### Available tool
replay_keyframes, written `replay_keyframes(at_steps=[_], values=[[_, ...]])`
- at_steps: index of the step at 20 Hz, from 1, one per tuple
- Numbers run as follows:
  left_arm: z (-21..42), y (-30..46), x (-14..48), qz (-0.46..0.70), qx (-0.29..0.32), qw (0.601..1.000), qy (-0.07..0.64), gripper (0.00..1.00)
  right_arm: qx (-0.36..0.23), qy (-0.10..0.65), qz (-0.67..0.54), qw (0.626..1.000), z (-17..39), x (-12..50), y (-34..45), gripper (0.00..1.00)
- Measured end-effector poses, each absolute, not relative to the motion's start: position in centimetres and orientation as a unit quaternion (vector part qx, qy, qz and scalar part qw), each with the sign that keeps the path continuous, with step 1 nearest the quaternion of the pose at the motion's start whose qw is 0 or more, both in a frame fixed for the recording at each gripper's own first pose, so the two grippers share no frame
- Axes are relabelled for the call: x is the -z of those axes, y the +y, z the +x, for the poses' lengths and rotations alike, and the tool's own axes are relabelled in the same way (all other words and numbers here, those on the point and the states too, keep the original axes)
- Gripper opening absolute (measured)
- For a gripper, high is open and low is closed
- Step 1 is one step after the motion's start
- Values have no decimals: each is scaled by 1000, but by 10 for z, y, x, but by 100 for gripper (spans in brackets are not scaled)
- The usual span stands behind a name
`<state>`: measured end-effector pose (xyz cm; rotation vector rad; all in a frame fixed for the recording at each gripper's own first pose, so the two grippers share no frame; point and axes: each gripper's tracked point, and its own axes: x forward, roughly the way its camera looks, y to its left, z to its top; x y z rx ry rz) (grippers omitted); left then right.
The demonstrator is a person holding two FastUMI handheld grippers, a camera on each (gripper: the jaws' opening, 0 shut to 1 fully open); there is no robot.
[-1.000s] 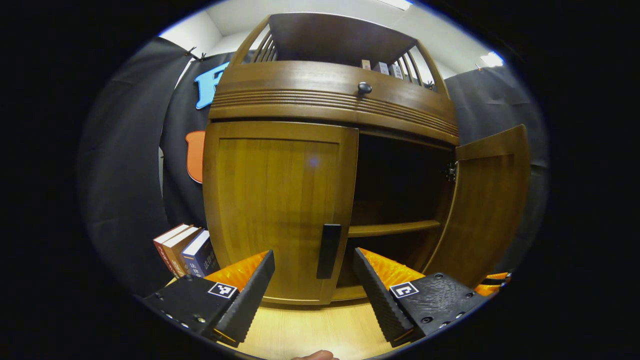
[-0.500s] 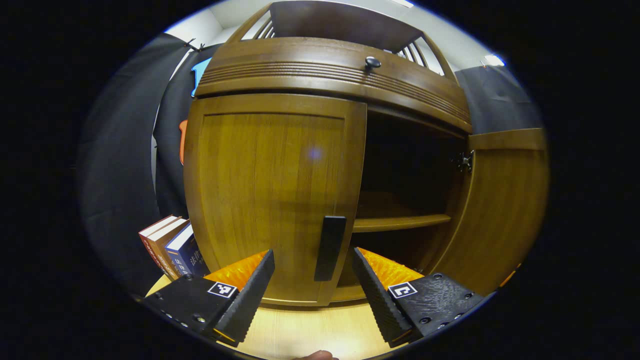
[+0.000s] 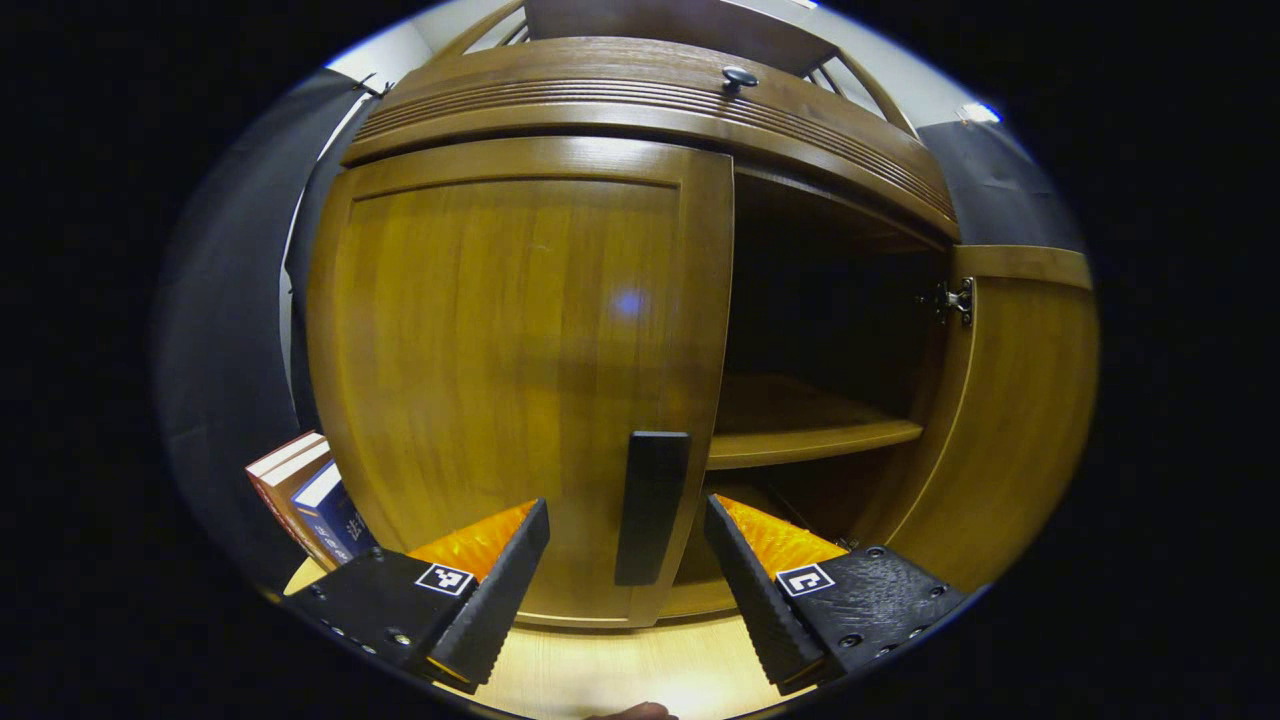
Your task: Open the right door of the double-door shoe cabinet with the right hand, and open the left door with the left hand.
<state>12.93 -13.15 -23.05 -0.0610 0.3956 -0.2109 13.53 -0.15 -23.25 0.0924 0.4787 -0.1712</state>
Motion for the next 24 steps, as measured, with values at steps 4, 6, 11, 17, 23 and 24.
replay_keyframes(at_steps=[4,6,11,17,23,24], values=[[142,-135,238,-20,102,974,204,94,110,230,62,965,124,227,-22,9],[148,-137,240,-21,104,974,202,94,105,221,58,968,122,219,-19,9],[160,-133,242,-17,108,977,186,82,97,214,25,972,115,205,-4,5],[158,-148,244,-18,145,972,185,47,88,219,21,972,114,200,10,44],[158,-150,243,10,158,971,178,36,75,223,17,972,102,201,23,55],[158,-150,244,7,160,971,178,27,74,224,15,972,102,199,24,57]])
